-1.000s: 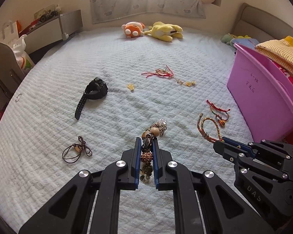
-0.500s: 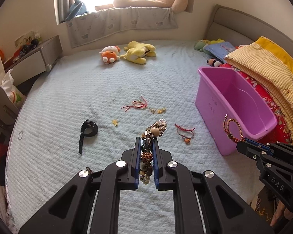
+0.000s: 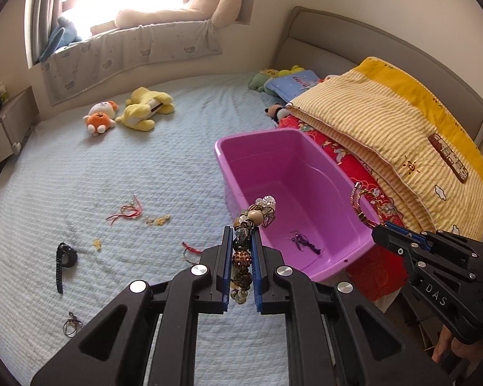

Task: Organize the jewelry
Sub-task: 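Carry the beaded bracelet and orange braided bracelet over the pink tub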

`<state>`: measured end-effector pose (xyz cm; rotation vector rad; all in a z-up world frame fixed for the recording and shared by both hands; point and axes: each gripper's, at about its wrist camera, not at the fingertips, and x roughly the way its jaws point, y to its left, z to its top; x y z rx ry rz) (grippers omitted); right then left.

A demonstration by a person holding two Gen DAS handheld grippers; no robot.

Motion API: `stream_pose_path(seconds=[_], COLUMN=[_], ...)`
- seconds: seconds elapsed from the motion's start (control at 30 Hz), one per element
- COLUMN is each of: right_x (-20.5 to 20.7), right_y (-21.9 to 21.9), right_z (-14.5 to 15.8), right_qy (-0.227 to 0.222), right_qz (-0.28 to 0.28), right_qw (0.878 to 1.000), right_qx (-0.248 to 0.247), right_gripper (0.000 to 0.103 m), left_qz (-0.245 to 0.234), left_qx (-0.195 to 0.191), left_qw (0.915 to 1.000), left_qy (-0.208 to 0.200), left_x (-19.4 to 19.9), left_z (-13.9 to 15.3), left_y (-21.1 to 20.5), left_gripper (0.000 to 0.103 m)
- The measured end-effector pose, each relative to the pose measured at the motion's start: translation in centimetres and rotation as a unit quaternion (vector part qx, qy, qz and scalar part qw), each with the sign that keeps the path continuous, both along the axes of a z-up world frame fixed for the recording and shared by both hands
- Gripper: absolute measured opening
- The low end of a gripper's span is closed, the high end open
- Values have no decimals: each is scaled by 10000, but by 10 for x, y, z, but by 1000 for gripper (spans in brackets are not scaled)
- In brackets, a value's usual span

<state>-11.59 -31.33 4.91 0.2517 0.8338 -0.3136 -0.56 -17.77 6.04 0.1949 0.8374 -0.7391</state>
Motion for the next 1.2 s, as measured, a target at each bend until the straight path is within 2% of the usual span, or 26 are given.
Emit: stream_pose_path(seconds=[0.07, 0.2, 0.37, 0.6, 0.9, 1.07, 1.13, 1.17, 1.2], right_x=[6, 22, 47, 77, 102, 110, 112, 113, 113], right_y=[-28, -77, -121, -149, -169, -172, -172, -173, -173], right_z=[-3, -12, -35, -69, -107, -121, -124, -124, -124], right_qy=[76, 196, 473, 978, 1409, 1655, 1741, 1758, 1759], right_qz=[121, 469, 1002, 1249, 1022, 1029, 1058, 1054, 1043], right_qw=[9999, 9985, 9930, 9843, 9790, 9746, 9723, 9727, 9732], right_qx=[23, 184, 397, 771, 1061, 1102, 1146, 1091, 1053], right_gripper=[9, 9, 9, 9, 9, 10, 21, 30, 36], left_qz=[66, 336, 751, 997, 1003, 1077, 1106, 1103, 1109], left_qx=[57, 201, 404, 825, 1028, 1201, 1247, 1268, 1290], left_qw=[10000, 9988, 9936, 9842, 9786, 9716, 9716, 9722, 9731], left_qy=[15, 310, 739, 1208, 1475, 1733, 1681, 1628, 1552], left_x=[-2, 2, 16, 32, 52, 62, 62, 62, 62], left_z=[-1, -13, -35, -68, -97, -110, -110, -108, -106], left_y=[-30, -82, -123, -153, -176, -182, -182, -182, -182], left_gripper=[11, 11, 11, 11, 11, 12, 17, 30, 49])
